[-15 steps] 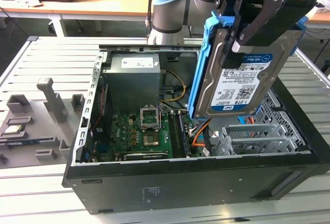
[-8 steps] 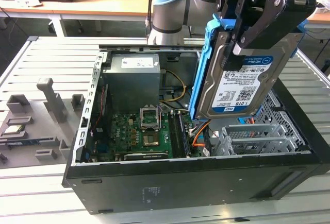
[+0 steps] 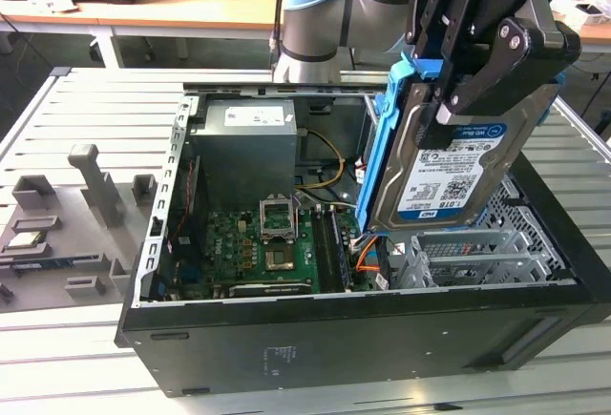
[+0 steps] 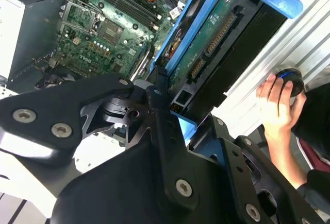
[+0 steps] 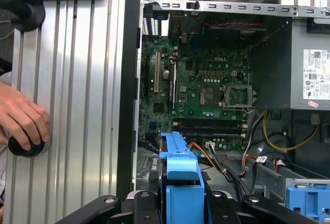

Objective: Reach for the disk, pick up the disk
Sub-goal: 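Pick up the disk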

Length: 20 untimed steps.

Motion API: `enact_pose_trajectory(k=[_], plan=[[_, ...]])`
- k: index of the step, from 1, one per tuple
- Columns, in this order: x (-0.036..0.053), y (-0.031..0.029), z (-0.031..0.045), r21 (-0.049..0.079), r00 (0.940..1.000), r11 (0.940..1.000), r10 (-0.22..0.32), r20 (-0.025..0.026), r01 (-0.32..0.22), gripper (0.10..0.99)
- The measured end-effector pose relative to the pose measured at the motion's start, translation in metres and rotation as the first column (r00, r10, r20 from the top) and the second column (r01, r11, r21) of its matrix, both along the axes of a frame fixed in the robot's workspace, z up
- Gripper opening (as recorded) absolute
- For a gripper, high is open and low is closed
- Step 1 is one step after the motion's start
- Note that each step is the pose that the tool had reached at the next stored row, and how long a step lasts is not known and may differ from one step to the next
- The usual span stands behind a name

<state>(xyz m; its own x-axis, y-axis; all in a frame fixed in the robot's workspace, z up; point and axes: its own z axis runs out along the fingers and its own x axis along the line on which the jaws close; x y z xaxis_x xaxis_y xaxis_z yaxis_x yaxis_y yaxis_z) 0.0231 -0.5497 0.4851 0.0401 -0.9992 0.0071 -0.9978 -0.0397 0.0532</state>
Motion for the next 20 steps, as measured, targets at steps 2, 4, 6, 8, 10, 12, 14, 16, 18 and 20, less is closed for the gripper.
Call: enact_pose_trajectory(k=[2,4,6,8,10,12,14,16,18,20], plan=[[0.0018,0.0000,-0.0020,0.000,1.0000,1.0000,0.000,-0.0002,0.000,0.365],[0.0028,0.0000,-0.0030,0.000,1.0000,1.0000,0.000,-0.0003,0.000,0.365],[0.0048,0.0000,-0.0048,0.000,1.0000,1.0000,0.000,-0.0005,0.000,0.365],[0.0073,0.0000,-0.0065,0.000,1.0000,1.0000,0.000,-0.0008,0.000,0.365],[0.0091,0.0000,-0.0076,0.000,1.0000,1.0000,0.000,-0.0010,0.000,0.365],[0.0102,0.0000,-0.0082,0.000,1.0000,1.0000,0.000,-0.0011,0.000,0.365],[0.0114,0.0000,-0.0089,0.000,1.0000,1.0000,0.000,-0.0012,0.000,0.365],[0.0135,0.0000,-0.0104,0.000,1.0000,1.0000,0.000,-0.0015,0.000,0.365],[0.0155,0.0000,-0.0119,0.000,1.0000,1.0000,0.000,-0.0017,0.000,0.365],[0.0174,0.0000,-0.0135,0.000,1.0000,1.0000,0.000,-0.0019,0.000,0.365]])
